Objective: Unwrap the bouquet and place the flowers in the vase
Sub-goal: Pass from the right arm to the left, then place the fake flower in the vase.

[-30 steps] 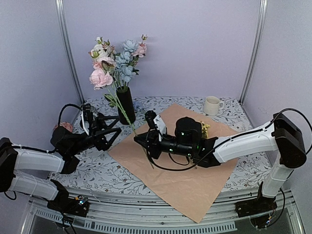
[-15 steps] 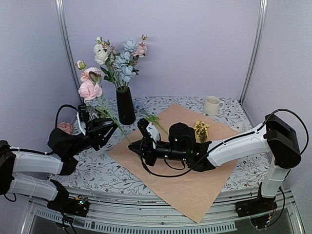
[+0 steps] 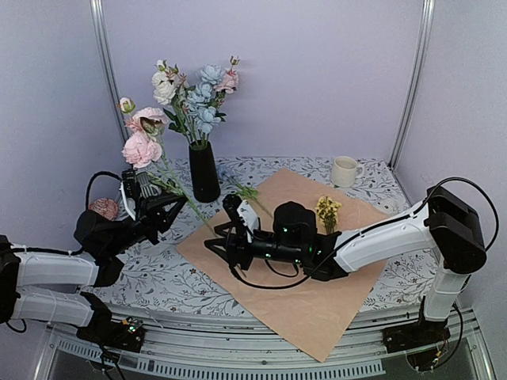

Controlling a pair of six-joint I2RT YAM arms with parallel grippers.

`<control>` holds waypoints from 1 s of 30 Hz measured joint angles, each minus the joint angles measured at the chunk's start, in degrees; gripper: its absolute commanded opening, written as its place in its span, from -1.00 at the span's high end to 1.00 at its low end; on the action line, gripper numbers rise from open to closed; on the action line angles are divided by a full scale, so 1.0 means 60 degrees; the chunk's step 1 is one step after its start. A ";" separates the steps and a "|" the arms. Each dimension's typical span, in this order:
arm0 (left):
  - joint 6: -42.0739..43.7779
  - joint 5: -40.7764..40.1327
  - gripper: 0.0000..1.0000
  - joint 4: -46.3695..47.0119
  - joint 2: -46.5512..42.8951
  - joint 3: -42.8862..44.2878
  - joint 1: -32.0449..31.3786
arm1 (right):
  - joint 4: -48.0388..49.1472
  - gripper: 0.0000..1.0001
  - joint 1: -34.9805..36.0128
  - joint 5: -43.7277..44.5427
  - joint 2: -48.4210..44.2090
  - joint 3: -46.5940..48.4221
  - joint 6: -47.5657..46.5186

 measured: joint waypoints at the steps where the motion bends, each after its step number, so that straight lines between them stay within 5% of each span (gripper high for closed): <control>1: 0.0022 -0.0025 1.00 -0.0084 -0.0011 0.0000 0.0000 | 0.0040 -0.07 0.0000 0.0047 -0.0018 -0.0062 -0.0055; 3: 0.0091 -0.0073 1.00 -0.0200 -0.0029 -0.0004 0.0000 | 0.0124 -0.18 0.0000 0.0164 -0.0149 -0.0306 -0.0138; 9: 0.0313 -0.0175 1.00 -0.0488 -0.0047 0.0000 0.0000 | 0.0251 -1.00 -0.0004 0.0652 -0.0984 -0.1235 -0.0499; 18: 0.0885 -0.0601 1.00 -0.1373 -0.0157 0.0069 0.0000 | 0.0244 -0.97 -0.0251 0.1370 -0.2790 -0.2503 -0.0823; 30: 0.1749 -0.1654 1.00 -0.2830 -0.0153 0.0375 0.0000 | -0.0696 -0.98 -0.2856 0.1038 -0.4539 -0.3464 -0.0758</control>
